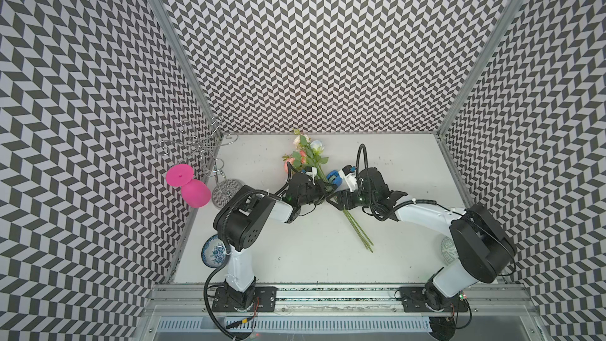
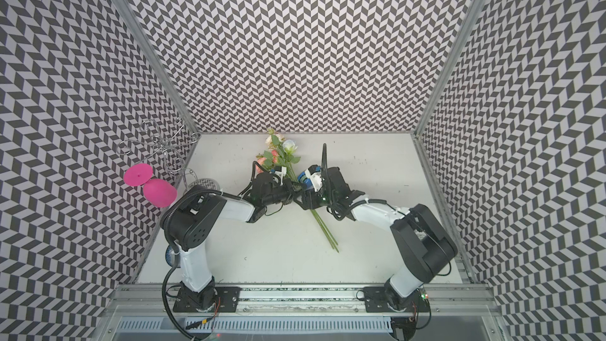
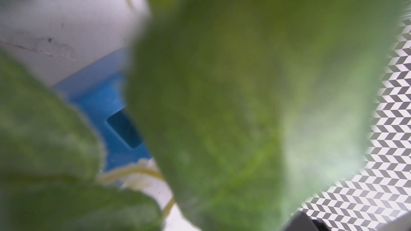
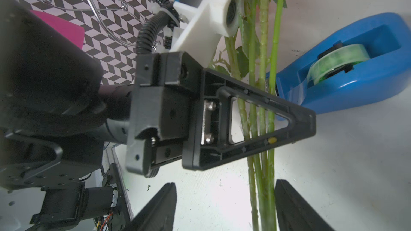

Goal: Wrap bouquets with tape
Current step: Wrap the tape around the bouquet.

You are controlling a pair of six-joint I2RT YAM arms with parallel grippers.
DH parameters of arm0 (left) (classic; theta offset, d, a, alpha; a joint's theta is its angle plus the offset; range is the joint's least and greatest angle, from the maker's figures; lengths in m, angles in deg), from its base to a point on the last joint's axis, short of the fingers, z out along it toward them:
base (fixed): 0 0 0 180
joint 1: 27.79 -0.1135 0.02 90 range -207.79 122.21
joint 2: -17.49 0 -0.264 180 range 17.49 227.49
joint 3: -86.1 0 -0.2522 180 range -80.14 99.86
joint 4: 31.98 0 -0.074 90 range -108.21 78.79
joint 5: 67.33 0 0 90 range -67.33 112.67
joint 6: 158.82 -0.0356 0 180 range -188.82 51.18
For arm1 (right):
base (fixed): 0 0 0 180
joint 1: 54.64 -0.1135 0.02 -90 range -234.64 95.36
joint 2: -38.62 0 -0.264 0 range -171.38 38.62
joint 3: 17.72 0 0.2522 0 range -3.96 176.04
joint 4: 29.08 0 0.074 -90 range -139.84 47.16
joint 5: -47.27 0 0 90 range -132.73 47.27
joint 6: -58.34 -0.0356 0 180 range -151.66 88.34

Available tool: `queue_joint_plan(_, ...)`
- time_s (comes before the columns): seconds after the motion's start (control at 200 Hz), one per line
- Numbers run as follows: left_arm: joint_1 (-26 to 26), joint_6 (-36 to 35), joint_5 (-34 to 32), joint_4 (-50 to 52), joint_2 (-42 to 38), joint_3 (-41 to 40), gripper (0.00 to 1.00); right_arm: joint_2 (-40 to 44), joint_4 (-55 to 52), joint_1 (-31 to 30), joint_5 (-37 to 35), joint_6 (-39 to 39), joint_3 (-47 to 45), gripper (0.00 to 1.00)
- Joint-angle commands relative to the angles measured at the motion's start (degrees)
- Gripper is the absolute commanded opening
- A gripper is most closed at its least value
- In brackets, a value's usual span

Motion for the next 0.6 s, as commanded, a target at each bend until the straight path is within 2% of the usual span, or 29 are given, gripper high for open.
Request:
queue_joint_plan(0.0,-0.05,-1.95,-2.89,1.19,-0.05,1.47,0.0,3.62,3.54,-1.89,3.09,1.34,0.02,0.71)
queue_joint_plan(0.165,0.06,-1.71,-2.72,1.16,0.04,1.61,0.0,3.07,3.75,-2.24,3.12,1.47,-0.49,0.71)
queue_joint_plan(0.32,-0.04,-1.38,-2.26,0.03,0.08,1.39,0.0,0.04,6.04,-1.31,6.67,1.6,-0.91,0.71)
queue_joint_plan(0.436,-0.05,-1.45,-1.92,-0.62,0.17,1.14,0.0,4.25,10.02,0.54,9.14,-0.06,-2.95,0.71)
queue_joint_plan(0.596,-0.14,0.11,-0.6,-4.66,1.35,0.42,0.0,10.43,15.45,6.12,13.72,-3.25,-6.91,0.72)
